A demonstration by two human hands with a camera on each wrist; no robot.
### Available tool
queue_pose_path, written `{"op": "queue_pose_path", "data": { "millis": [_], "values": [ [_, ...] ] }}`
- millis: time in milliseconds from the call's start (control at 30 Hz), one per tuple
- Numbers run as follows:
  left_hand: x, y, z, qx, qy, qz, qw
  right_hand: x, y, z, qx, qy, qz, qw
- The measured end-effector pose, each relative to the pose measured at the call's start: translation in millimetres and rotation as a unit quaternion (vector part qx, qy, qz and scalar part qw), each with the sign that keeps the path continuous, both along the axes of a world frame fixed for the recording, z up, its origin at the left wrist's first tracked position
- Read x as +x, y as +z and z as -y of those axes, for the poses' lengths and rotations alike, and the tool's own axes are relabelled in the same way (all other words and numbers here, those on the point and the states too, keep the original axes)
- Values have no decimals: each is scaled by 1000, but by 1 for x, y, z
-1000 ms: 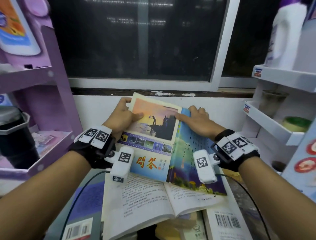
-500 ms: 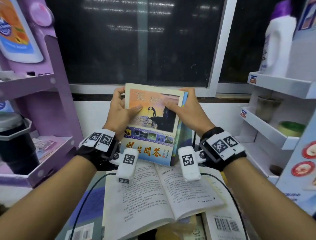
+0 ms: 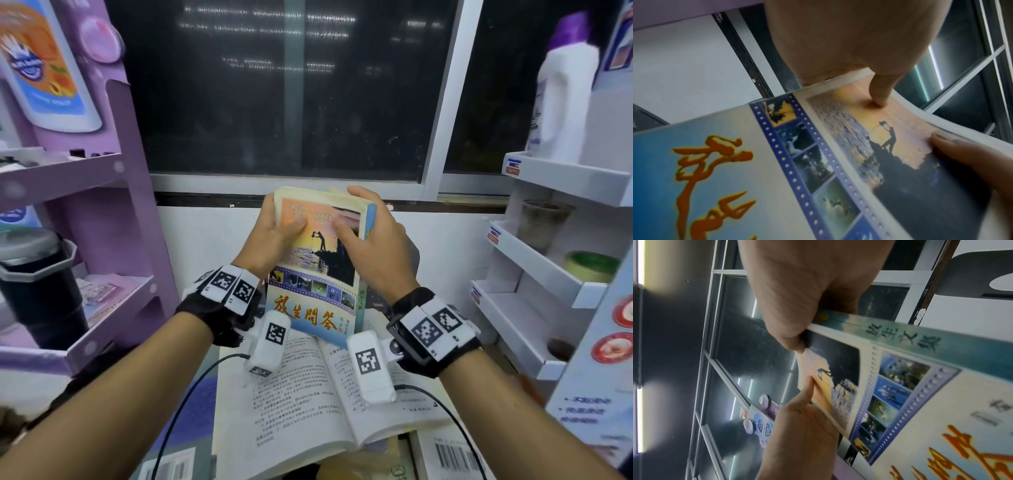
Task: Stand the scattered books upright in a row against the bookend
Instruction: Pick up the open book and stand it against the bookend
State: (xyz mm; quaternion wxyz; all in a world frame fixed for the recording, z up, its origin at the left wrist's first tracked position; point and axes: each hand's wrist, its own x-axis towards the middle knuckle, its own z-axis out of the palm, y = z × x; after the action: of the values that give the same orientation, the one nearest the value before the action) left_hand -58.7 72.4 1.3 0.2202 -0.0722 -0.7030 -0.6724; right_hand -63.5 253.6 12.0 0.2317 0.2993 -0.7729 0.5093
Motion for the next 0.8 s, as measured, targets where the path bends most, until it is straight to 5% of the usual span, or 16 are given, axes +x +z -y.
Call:
{"op": "queue_pose_path", "data": {
  "millis": [400, 800],
  "values": [
    [-9, 14, 1, 158, -118, -48, 979, 11, 6, 23, -78, 93, -25, 992],
    [-18, 26, 21, 148, -113, -71, 980, 19, 54, 20, 128, 102, 108, 981]
  ]
}}
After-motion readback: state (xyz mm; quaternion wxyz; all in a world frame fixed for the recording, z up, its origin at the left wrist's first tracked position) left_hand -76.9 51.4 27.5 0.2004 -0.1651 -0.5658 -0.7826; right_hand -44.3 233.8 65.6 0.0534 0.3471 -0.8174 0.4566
